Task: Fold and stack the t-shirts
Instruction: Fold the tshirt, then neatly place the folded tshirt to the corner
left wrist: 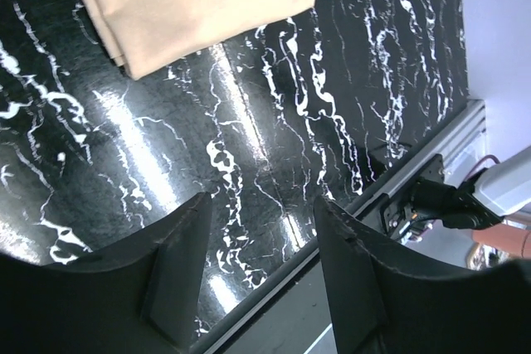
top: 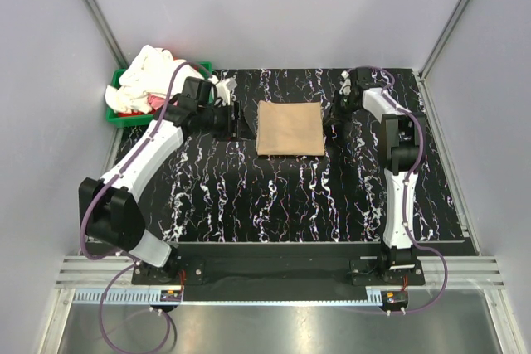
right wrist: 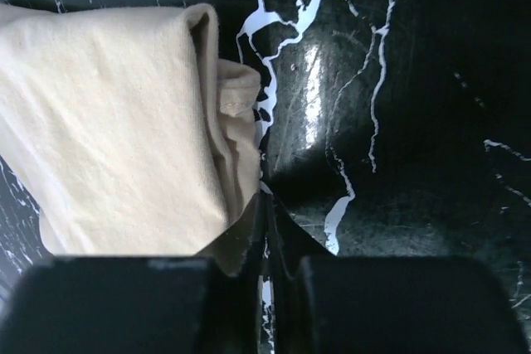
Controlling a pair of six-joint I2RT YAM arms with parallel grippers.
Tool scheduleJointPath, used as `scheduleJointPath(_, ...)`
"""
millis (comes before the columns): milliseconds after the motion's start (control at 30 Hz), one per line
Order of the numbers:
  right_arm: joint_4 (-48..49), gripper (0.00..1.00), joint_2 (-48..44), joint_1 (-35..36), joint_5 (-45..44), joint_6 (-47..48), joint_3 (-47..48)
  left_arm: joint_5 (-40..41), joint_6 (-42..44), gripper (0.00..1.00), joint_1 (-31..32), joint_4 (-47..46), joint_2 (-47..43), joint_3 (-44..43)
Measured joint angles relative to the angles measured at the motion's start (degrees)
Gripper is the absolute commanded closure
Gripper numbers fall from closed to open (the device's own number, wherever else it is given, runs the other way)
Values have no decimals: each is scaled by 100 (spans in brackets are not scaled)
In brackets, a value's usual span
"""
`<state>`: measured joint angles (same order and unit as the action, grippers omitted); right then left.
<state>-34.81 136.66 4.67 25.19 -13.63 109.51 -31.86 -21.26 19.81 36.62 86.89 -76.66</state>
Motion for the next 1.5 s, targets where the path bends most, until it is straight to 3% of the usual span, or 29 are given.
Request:
scheduleJointPath(233,-68,100,37,-155,-24,188,116,-149,-20,44,0,-31,245,44)
scheduleJointPath(267,-70,96,37,-197,-24,186,120,-149,-22,44,0,-35,247,46)
scheduleJointPath(300,-83,84,37,-240,-20,175,127,-149,-20,44,0,-37,247,46)
scheduleJointPath(433,-136,69,37,-398,127,44,127,-149,-20,44,0,-50,247,57)
scheduleJointPath(667,-144,56,-26,-476,732,-195,122,-179,-17,43,0,-57,247,59)
scheduleJointPath(1100,57,55,-234,-155,1043,-282,46,-249,-17,44,0,-57,247,66)
scheduleJointPath(1500,96,56,-234,87,557,-140,-334,-254,-15,44,0,-57,247,66)
